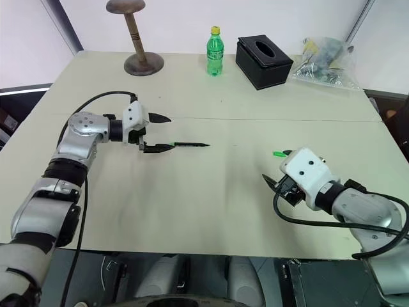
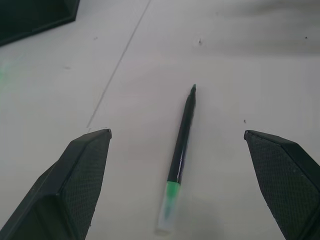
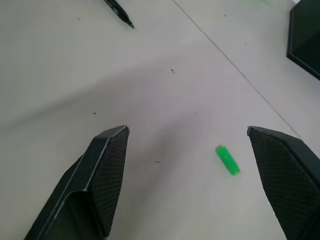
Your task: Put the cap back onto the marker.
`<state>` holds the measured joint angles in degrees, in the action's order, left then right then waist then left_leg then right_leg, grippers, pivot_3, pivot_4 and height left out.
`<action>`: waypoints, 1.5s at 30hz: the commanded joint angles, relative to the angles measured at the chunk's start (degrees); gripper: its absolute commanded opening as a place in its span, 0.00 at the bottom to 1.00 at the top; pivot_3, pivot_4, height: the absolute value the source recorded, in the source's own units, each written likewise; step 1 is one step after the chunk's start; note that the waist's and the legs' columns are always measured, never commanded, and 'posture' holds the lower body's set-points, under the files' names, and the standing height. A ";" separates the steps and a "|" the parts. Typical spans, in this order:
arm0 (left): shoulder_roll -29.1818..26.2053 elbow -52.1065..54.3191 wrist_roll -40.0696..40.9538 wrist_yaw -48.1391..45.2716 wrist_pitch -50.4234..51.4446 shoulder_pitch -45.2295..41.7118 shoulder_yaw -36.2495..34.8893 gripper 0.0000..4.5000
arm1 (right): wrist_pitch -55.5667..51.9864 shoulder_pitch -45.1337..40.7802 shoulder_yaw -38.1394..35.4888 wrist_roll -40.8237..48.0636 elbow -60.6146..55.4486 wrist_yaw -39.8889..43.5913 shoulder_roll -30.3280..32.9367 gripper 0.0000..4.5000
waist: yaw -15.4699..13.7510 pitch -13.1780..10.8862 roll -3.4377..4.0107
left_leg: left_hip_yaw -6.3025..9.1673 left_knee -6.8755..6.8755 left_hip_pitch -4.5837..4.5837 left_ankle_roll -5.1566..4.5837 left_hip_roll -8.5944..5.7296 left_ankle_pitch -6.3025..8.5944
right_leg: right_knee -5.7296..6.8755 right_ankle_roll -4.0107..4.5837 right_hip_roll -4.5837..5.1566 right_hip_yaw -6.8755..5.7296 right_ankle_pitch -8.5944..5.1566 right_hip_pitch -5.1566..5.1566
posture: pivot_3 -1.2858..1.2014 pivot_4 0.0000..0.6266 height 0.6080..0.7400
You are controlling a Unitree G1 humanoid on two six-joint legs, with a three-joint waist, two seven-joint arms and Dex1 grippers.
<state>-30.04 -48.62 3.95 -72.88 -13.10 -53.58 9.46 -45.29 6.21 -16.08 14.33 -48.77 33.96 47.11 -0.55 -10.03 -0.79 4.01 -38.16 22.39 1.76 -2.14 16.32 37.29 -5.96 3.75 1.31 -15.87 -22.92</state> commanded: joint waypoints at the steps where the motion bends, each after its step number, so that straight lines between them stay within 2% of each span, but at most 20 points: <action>1: 1.96 -6.91 -1.62 -2.08 -1.61 -4.88 0.43 0.99 | 0.38 -1.29 -0.61 -0.09 -2.02 -1.23 -0.43 0.86 | 0.00 0.00 -0.01 | 0.00 0.00 0.00 0.00 -0.01 0.00 | 0.00 0.00 -0.01 0.00 0.00 0.00 | 0.52 0.24 1.00; 9: 4.83 -19.16 -7.47 -3.45 -4.38 -11.40 2.50 0.99 | -1.05 -0.46 -0.66 -0.95 -4.65 -4.02 -1.56 0.86 | 0.25 -0.02 -0.03 | -0.01 -0.01 0.04 -0.01 -0.01 0.01 | 0.02 0.00 -0.06 -0.01 0.00 -0.06 | 0.52 0.24 1.00; 14: 5.62 -22.57 -9.56 -2.42 -5.44 -13.39 2.28 0.99 | -3.27 0.59 1.01 -1.63 -8.24 -6.67 -2.65 0.86 | 0.36 -0.02 -0.04 | -0.01 -0.02 0.05 -0.02 0.00 0.01 | 0.02 0.00 -0.06 0.00 0.00 -0.07 | 0.52 0.24 1.00; 22: 7.06 -25.13 -12.62 -0.91 -4.40 -14.16 2.63 0.99 | -4.68 3.10 0.48 -2.35 -11.23 -9.61 -4.06 0.86 | 0.33 -0.02 -0.05 | 0.00 -0.02 0.06 -0.02 0.00 0.01 | 0.04 0.00 -0.07 -0.01 0.00 -0.08 | 0.52 0.24 1.00; 45: 10.45 -27.11 -16.19 4.32 0.80 -13.03 2.45 0.99 | -2.78 6.02 -2.01 -0.57 -11.23 -12.43 -1.92 0.86 | -0.07 0.01 -0.08 | 0.00 -0.07 -0.02 -0.02 -0.02 0.01 | 0.10 -0.01 -0.06 -0.01 0.00 0.04 | 0.52 0.24 1.00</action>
<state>-19.83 -75.39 -11.24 -70.01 -12.75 -66.11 12.08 -49.42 12.10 -16.35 13.41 -58.17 22.06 44.57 -0.63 -10.02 -0.87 4.02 -38.23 22.37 1.74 -2.16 16.33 37.40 -5.96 3.69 1.29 -15.87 -22.88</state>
